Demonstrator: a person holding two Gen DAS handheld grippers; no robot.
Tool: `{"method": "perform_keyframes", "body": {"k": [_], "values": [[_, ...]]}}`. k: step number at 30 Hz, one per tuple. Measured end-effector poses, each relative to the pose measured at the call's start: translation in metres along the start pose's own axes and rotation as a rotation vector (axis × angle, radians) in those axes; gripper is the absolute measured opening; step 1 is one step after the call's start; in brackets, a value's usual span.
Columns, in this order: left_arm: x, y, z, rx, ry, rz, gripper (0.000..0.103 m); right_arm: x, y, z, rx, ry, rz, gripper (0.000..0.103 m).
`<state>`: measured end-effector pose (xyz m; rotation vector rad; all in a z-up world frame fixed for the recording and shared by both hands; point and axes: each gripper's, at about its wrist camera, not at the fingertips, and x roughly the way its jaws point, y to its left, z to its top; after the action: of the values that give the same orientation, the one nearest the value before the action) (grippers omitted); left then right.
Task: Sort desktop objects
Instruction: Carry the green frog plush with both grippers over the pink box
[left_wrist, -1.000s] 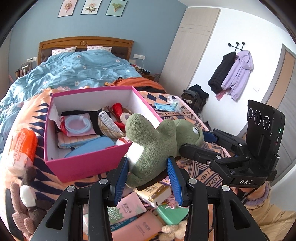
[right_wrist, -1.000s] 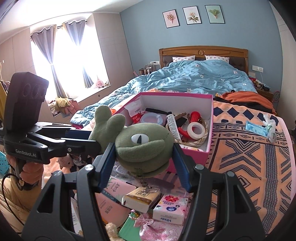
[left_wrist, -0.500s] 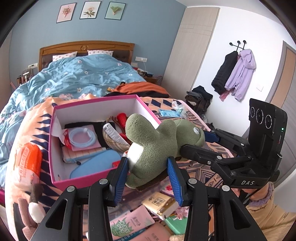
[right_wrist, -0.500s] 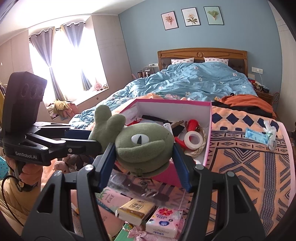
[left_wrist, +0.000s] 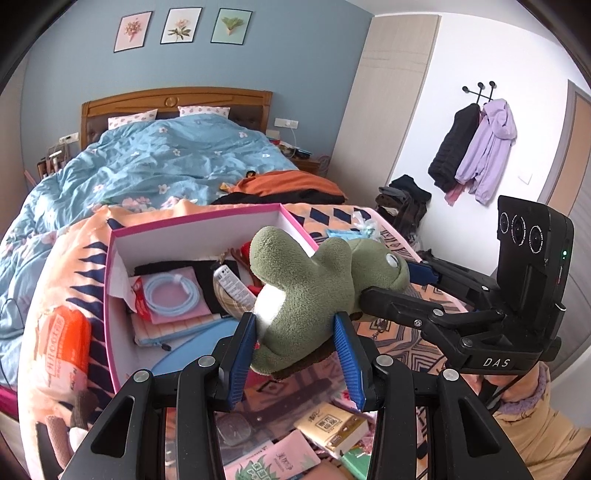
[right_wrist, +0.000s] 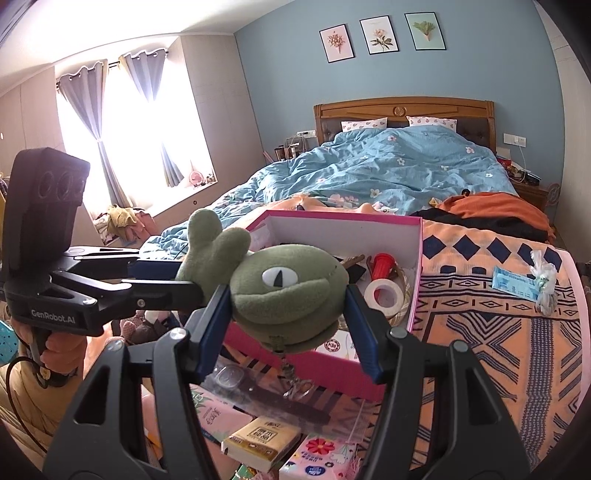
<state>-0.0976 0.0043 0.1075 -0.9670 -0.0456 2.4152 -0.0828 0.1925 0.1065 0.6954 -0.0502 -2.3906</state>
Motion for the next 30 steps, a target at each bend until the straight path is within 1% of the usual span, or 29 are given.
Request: {"method": "perform_keyframes", "body": {"k": [10,30], "values": [[0.003,0.002,0.011,0.005,-0.012,0.012,0.043,0.002,-0.003,0.010,-0.009,-0.013,-0.005,0.063],[0.008,0.003,0.015,0.001,-0.011,0.018,0.043,0.012,-0.012,0.018,-0.003,-0.016,-0.010,0.063]]}}
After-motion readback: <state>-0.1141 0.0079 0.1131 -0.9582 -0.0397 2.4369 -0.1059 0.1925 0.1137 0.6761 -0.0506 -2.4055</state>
